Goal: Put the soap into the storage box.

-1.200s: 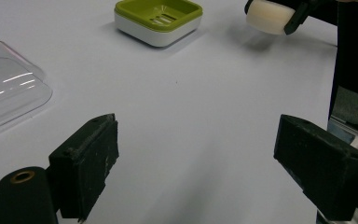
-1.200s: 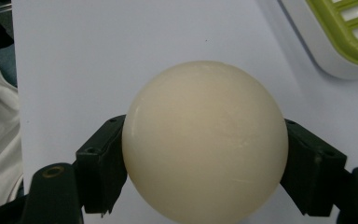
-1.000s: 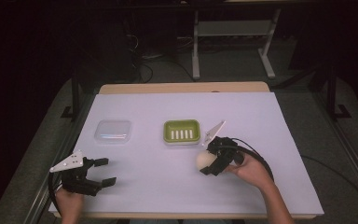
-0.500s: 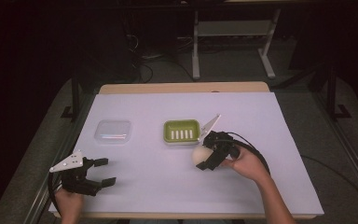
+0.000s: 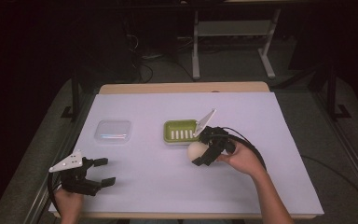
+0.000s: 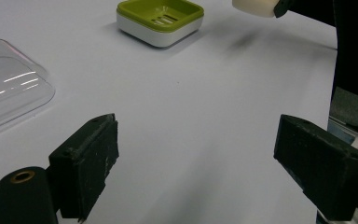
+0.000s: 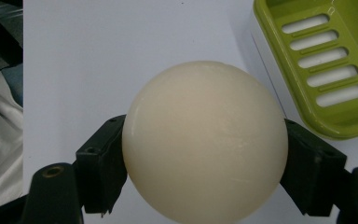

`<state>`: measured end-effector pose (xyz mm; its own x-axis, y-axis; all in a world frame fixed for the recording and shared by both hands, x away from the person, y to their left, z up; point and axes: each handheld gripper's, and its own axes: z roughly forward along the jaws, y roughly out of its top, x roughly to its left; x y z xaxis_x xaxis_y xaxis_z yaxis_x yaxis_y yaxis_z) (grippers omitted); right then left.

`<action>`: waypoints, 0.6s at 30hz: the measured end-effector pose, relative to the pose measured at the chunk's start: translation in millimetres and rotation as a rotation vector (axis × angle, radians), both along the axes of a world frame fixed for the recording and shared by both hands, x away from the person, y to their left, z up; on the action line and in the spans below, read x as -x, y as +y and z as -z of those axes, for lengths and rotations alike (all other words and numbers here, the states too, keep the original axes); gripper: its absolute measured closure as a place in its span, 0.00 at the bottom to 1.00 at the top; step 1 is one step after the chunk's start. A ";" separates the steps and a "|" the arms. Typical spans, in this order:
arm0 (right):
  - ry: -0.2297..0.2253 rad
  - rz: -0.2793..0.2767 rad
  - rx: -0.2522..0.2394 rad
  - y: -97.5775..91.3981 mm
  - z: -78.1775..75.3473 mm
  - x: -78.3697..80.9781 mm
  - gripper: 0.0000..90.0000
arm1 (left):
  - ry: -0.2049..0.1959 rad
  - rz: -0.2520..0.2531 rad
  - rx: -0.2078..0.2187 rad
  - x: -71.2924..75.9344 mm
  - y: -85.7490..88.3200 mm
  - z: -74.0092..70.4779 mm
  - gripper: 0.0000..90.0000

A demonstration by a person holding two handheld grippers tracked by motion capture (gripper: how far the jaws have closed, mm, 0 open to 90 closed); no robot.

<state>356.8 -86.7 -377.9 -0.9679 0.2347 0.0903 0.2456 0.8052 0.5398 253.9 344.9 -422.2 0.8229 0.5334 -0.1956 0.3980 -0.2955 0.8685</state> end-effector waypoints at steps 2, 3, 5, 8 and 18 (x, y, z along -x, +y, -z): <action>0.009 0.002 0.001 1.9 -2.2 -0.7 0.26 | 0.000 -0.001 0.002 0.1 0.1 0.0 0.15; 0.010 -0.002 -0.001 3.0 -3.1 -1.5 0.26 | 0.000 -0.001 0.002 0.1 0.1 0.0 0.15; 0.011 -0.001 0.001 4.1 -4.2 -2.0 0.26 | -0.001 -0.001 0.003 0.1 0.2 0.0 0.15; 0.008 -0.013 -0.004 7.0 -7.8 -5.8 0.26 | -0.004 -0.003 0.000 0.2 0.1 -0.2 0.15; 0.020 -0.017 -0.008 12.2 -13.9 -13.4 0.26 | -0.010 -0.001 0.000 0.1 1.0 -0.2 0.15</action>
<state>370.2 -74.5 -364.0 -0.9696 0.2177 0.1115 0.2430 0.8051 0.5410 253.8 345.8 -422.0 0.8244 0.5339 -0.1877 0.3896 -0.2948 0.8726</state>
